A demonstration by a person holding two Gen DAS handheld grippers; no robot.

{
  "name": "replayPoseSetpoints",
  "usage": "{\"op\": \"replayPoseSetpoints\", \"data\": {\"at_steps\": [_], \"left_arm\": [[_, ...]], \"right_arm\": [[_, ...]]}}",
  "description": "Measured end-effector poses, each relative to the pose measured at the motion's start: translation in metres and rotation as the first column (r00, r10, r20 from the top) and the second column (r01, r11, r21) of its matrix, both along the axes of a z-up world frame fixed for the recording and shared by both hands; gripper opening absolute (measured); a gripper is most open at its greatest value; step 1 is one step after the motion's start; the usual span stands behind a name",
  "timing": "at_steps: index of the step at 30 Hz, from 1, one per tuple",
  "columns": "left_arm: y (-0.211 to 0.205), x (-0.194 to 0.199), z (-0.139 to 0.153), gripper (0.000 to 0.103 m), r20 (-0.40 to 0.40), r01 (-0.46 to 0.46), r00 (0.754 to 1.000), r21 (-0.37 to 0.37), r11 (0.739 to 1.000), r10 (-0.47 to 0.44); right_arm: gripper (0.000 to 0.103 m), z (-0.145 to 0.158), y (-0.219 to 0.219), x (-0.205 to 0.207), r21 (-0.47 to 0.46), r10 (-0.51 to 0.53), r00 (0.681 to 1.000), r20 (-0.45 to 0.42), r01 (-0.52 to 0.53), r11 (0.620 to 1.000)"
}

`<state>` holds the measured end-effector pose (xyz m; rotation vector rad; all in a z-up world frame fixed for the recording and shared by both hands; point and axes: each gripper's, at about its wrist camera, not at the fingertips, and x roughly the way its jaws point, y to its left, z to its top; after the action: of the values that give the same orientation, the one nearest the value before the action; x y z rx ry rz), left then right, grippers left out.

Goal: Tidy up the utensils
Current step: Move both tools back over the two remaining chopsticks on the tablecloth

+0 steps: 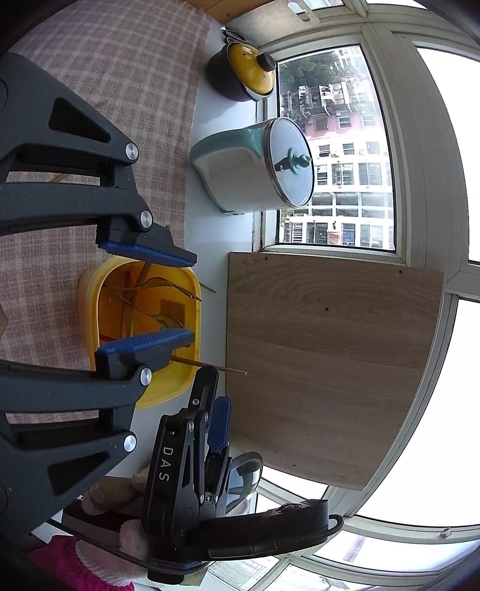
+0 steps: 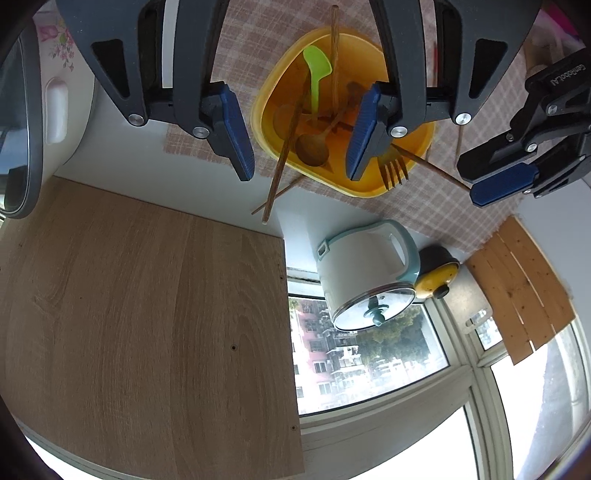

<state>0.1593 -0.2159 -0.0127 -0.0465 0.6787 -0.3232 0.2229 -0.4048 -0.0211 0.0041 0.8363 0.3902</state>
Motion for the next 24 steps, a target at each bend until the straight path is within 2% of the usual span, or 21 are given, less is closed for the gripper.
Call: {"op": "replayPoseSetpoints", "data": {"at_steps": [13,24], "left_arm": [[0.026,-0.022,0.006,0.034,0.010,-0.010,1.000,-0.019,1.000,0.010],[0.080,-0.042,0.003,0.035,-0.009,-0.059,0.998,-0.014,0.998,0.059]], "right_arm": [[0.051,0.015,0.002,-0.026,0.002,-0.038,0.999,0.028,0.037,0.999],[0.051,0.022,0.014,-0.053,0.011,-0.041,0.998,0.040,0.040,0.999]]}}
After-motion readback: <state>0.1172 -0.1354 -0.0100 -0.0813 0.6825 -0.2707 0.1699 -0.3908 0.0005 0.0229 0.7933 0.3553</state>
